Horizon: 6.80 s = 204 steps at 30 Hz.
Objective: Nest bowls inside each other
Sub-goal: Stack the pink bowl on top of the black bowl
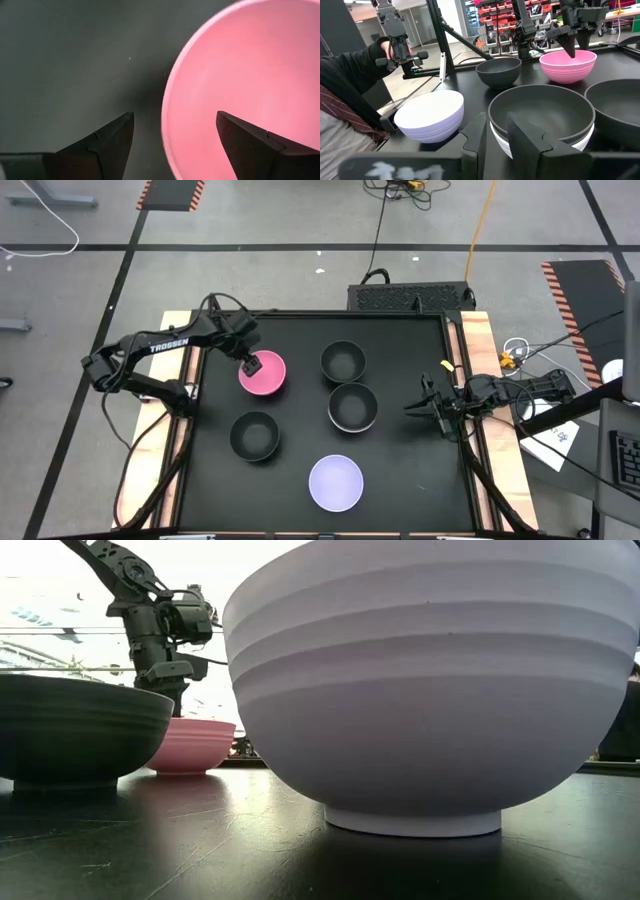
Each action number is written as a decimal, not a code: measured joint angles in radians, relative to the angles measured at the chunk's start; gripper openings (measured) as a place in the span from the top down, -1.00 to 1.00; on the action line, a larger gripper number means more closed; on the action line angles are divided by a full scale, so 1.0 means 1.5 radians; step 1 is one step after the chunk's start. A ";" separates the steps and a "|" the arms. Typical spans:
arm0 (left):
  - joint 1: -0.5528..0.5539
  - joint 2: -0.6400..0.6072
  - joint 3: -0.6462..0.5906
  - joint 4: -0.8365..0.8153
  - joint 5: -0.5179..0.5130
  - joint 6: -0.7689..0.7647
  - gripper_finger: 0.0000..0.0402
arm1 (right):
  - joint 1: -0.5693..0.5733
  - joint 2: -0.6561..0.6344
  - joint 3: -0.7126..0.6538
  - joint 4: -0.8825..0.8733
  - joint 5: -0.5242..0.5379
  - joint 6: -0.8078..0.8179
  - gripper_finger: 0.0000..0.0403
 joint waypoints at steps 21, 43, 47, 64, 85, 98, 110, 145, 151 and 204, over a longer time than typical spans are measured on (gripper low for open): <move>-0.007 0.000 -0.001 0.019 0.028 0.031 0.94 | 0.000 0.000 0.000 0.000 -0.001 0.001 0.66; -0.060 -0.097 -0.001 0.139 0.099 0.080 0.98 | 0.000 0.000 0.000 -0.003 -0.002 0.001 0.66; -0.086 -0.159 -0.001 0.136 0.099 0.069 0.98 | 0.000 0.000 0.000 -0.002 -0.002 0.001 0.66; -0.234 -0.332 -0.001 0.051 -0.012 0.001 0.98 | 0.000 0.000 0.000 0.000 -0.001 0.004 0.66; -0.466 -0.418 -0.001 0.087 -0.186 0.030 0.98 | 0.000 0.000 0.000 0.002 -0.001 0.019 0.66; -0.465 -0.526 -0.060 0.159 -0.176 0.057 0.98 | 0.000 0.000 -0.001 0.009 -0.002 0.019 0.66; -0.465 -0.574 -0.168 0.310 -0.094 0.056 0.98 | 0.000 0.000 -0.001 0.014 -0.002 0.026 0.66; -0.484 -0.204 -0.091 0.617 0.118 0.037 0.98 | 0.000 0.005 -0.063 0.128 -0.002 0.017 0.66; -0.487 -0.109 -0.016 0.594 0.136 0.040 0.98 | 0.000 0.005 -0.063 0.128 -0.002 0.017 0.66; -0.297 0.429 0.610 0.140 0.189 0.124 0.98 | 0.000 0.008 -0.063 0.131 -0.034 -0.023 0.66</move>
